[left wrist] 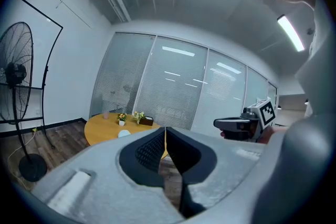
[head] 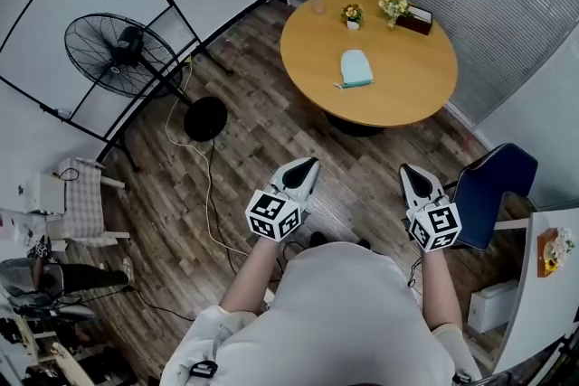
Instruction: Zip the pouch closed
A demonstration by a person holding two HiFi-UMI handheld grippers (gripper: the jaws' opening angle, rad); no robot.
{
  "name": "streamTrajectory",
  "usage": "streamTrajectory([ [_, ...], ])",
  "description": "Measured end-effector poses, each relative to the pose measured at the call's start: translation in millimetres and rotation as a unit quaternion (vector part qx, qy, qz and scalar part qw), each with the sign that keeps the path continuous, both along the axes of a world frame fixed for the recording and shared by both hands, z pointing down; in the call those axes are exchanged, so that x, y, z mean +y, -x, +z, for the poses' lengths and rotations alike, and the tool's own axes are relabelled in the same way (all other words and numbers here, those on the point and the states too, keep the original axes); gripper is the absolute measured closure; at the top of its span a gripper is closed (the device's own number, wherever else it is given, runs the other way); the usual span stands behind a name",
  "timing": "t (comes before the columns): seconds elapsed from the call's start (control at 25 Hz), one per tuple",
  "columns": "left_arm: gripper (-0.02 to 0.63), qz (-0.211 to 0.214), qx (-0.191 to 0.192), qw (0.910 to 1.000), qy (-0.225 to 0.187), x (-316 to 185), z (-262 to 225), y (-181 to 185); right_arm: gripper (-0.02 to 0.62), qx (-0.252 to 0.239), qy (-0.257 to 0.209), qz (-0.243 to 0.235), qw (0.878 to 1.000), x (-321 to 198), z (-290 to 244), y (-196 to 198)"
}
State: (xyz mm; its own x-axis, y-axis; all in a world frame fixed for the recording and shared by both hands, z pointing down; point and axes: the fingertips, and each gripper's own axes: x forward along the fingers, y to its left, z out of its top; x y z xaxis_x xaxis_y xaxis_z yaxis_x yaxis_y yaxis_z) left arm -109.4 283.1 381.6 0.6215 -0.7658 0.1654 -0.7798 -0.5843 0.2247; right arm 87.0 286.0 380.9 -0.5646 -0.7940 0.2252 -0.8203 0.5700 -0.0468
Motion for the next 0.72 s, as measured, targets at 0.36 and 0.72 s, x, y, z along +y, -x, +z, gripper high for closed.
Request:
streamTrajectory([
  [0.36,0.537,0.025,-0.005,0.9997,0.004,1.1,7.0,14.9,0.578,-0.003,0.009,0.009,1.0,2.9,7.3,25.4],
  [0.72,0.526,0.04,-0.004,0.9992,0.01,-2.9,12.4,37.9,0.552,-0.005,0.017,0.031,0.999,3.3,15.8,45.6],
])
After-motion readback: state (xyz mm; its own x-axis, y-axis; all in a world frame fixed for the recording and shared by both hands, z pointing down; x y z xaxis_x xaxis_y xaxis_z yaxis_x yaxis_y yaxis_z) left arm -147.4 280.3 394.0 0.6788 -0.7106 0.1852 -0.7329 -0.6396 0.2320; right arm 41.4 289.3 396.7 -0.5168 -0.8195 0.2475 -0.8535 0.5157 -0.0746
